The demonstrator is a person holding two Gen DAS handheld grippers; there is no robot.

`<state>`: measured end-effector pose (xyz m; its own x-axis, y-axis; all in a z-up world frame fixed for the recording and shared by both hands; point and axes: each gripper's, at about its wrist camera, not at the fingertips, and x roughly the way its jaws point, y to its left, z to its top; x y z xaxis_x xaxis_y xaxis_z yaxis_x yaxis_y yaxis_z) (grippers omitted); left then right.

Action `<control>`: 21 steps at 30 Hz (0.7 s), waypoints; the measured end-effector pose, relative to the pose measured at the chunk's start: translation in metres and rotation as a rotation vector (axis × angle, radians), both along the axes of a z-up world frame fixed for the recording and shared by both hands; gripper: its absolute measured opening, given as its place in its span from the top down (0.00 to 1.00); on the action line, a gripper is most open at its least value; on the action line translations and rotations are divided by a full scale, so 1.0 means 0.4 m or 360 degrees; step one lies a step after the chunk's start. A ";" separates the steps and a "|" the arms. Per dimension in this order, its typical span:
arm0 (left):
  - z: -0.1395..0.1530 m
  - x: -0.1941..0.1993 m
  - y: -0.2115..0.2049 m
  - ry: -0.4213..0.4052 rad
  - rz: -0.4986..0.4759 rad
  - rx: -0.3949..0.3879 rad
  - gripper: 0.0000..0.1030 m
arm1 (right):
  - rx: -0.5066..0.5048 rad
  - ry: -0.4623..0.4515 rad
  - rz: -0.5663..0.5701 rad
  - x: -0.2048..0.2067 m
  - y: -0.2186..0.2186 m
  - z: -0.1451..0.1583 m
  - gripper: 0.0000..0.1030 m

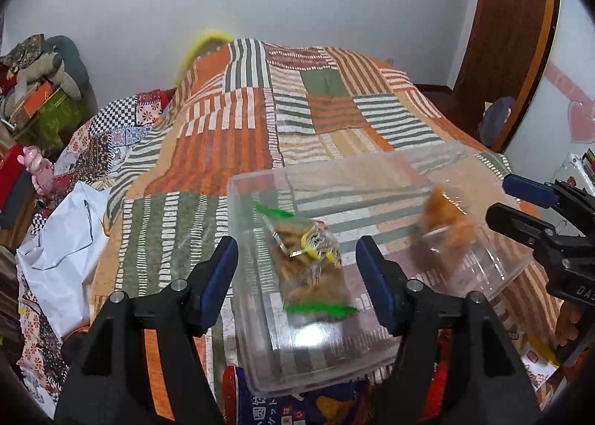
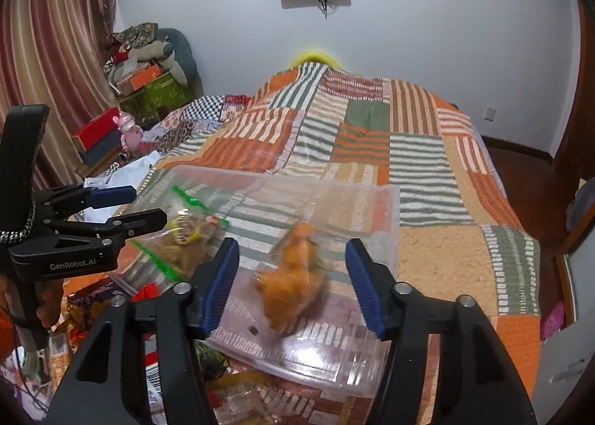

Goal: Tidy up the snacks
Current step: 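Carry both bags over the clear box and open both tools to drop them in, then move both open tools back to the snack pile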

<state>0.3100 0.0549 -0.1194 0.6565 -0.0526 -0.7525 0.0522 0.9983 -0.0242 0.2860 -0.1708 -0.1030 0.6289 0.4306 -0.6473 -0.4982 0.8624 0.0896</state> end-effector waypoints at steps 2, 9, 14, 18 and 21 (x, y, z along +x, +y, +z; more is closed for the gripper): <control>0.009 -0.009 0.001 -0.0009 -0.0003 -0.0005 0.36 | 0.0001 -0.0023 0.0002 -0.010 -0.004 0.014 0.40; 0.044 -0.057 -0.004 -0.0055 -0.0007 0.0031 0.36 | 0.0046 -0.0046 0.0003 -0.050 -0.018 0.050 0.39; 0.065 -0.110 -0.003 -0.0083 -0.0010 0.0032 0.35 | 0.0051 -0.0074 -0.0008 -0.088 -0.031 0.064 0.39; 0.069 -0.158 -0.009 -0.0091 -0.0021 0.0052 0.33 | 0.0042 -0.0070 -0.0007 -0.117 -0.043 0.068 0.39; 0.070 -0.195 -0.014 -0.0089 -0.0031 0.0061 0.32 | 0.0057 -0.0067 -0.0022 -0.139 -0.057 0.069 0.39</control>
